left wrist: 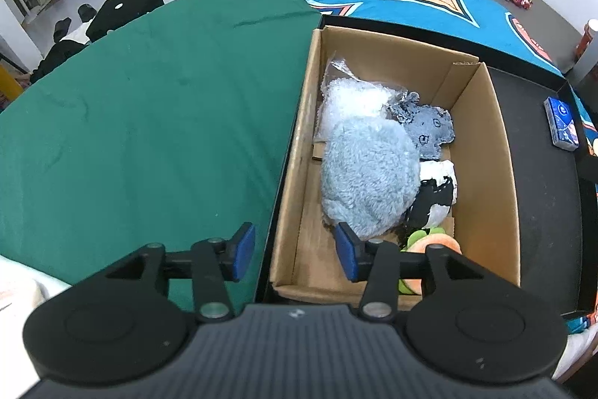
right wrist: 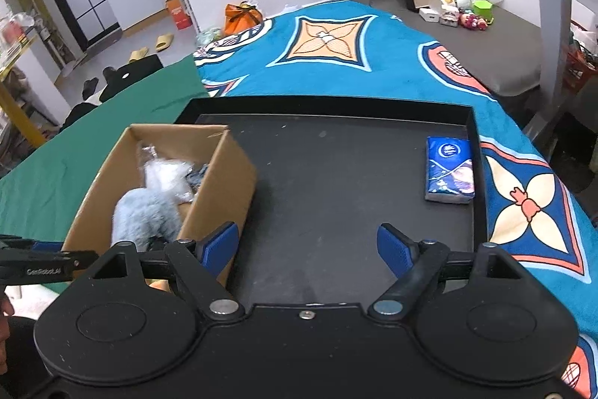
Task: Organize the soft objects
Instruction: 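Move the right tool to the blue tissue pack and grasp it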
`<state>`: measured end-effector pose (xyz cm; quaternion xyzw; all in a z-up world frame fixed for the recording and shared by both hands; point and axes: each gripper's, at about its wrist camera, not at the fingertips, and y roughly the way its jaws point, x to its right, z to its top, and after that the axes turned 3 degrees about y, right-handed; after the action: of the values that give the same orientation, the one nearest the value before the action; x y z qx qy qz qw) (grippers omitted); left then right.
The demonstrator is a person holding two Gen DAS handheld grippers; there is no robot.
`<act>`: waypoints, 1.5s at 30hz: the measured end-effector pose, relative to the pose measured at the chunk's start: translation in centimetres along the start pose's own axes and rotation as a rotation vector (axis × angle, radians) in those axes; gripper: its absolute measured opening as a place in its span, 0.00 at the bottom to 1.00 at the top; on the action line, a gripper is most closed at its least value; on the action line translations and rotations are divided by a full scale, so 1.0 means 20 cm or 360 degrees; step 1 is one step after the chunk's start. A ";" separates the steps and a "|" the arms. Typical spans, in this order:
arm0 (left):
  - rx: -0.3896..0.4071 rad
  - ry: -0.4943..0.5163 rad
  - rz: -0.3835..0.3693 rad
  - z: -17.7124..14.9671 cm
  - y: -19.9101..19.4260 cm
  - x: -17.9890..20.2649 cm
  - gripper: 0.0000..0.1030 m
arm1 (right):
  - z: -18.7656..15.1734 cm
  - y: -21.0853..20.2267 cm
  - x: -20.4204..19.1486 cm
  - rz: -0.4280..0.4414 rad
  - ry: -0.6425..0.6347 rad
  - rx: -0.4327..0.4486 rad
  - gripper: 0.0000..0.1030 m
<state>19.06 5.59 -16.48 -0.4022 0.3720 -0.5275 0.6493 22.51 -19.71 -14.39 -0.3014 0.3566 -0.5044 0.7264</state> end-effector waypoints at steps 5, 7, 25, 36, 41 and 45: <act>-0.0016 0.0054 0.0040 0.02 0.00 0.05 0.45 | 0.02 0.03 0.08 -0.0015 0.0036 0.0019 0.81; -0.0026 0.0070 0.0055 0.02 0.01 0.07 0.45 | 0.03 0.04 0.10 -0.0015 0.0054 0.0027 0.81; -0.0128 0.0198 0.0244 0.07 0.08 0.23 0.57 | 0.08 0.21 0.35 -0.0069 0.0218 0.0142 0.81; -0.0169 0.0225 0.0338 0.08 0.11 0.27 0.59 | 0.05 0.31 0.46 -0.0156 0.0230 0.0243 0.80; -0.0182 0.0233 0.0353 0.08 0.12 0.28 0.59 | 0.07 0.37 0.45 -0.0228 0.0200 0.0285 0.80; -0.0177 0.0247 0.0349 0.08 0.12 0.28 0.59 | 0.07 0.41 0.47 -0.0256 0.0196 0.0270 0.80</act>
<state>22.45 0.52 -18.33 -0.3525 0.4915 -0.4615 0.6490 30.03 -25.92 -22.12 -0.2351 0.3314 -0.6068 0.6832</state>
